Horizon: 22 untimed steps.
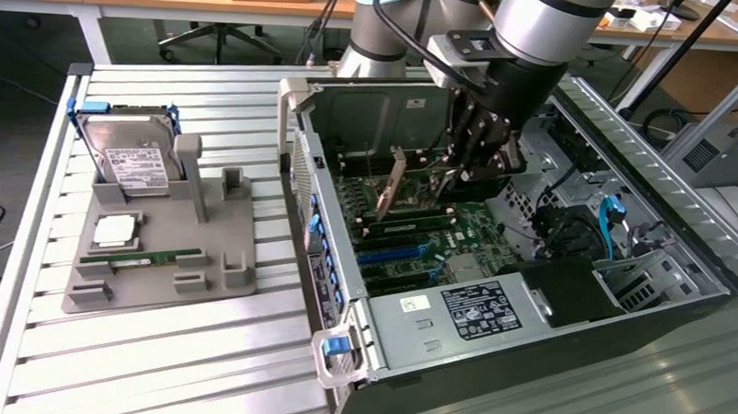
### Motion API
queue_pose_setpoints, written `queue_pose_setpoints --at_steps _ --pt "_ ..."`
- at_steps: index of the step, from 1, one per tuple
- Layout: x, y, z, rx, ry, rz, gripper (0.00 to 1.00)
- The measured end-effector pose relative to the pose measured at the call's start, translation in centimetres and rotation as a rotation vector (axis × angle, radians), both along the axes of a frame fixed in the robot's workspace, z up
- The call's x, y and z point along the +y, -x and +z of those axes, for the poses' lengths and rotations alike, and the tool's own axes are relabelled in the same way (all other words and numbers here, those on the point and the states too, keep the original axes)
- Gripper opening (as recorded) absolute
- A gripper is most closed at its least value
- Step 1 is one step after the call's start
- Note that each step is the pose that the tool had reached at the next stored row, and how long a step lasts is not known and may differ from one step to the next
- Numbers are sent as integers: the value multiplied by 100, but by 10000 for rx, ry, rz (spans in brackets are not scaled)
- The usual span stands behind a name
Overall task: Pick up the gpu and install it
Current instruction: 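Insert the gpu into the slot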
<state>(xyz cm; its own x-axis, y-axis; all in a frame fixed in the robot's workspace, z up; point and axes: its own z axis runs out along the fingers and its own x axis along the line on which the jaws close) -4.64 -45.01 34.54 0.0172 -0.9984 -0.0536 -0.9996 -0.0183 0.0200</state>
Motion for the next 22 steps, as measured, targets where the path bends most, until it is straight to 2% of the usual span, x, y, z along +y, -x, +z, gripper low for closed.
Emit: queue_pose_setpoints --at_steps 22 --pt "-23 29 -56 0 0 0 27"
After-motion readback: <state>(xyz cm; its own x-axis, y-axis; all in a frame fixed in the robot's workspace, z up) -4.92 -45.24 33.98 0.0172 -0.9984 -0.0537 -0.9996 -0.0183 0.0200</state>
